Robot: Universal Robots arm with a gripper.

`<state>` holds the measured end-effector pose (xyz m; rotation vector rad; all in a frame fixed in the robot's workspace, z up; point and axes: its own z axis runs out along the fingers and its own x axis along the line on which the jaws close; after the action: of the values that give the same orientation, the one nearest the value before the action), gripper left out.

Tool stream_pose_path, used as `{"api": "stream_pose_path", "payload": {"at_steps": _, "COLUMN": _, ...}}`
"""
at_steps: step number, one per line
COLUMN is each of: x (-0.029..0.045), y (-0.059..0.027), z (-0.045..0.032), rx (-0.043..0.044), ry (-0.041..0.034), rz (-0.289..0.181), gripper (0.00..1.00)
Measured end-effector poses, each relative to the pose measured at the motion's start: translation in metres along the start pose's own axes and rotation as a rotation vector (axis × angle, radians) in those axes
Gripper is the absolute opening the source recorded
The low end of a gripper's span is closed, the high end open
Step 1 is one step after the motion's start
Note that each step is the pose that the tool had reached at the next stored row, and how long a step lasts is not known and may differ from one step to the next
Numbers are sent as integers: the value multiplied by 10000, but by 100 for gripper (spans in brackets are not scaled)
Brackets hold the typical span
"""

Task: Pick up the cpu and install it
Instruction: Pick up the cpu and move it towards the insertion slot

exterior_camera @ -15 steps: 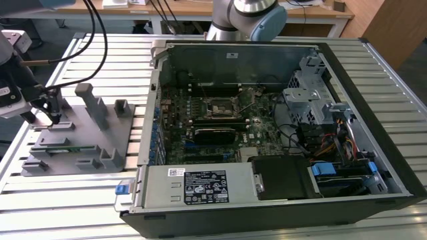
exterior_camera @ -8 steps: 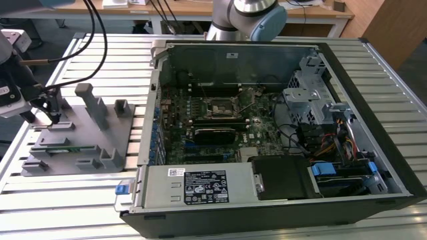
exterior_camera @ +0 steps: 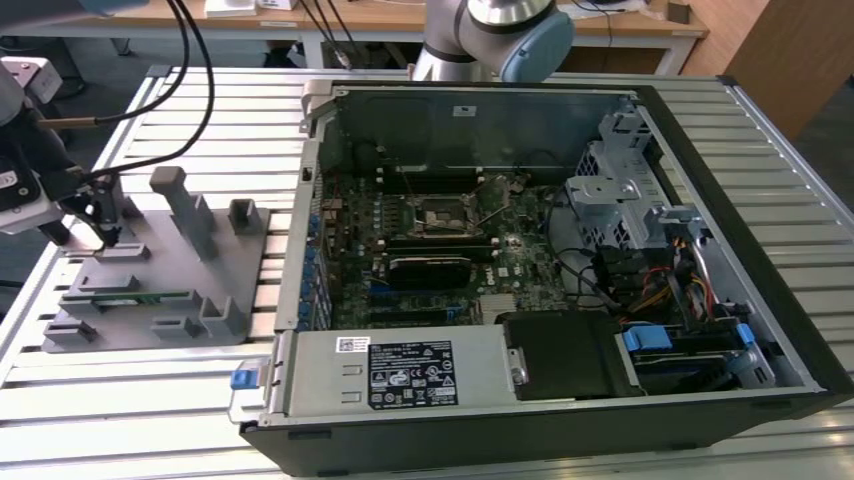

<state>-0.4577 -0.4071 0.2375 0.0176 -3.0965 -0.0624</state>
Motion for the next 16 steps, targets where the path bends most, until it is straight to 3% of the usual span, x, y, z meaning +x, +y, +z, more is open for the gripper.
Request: {"api": "stream_pose_path", "payload": {"at_steps": 16, "x": 1, "y": 2, "z": -29, "rx": 9, "ry": 0, "rz": -1, "gripper": 54}}
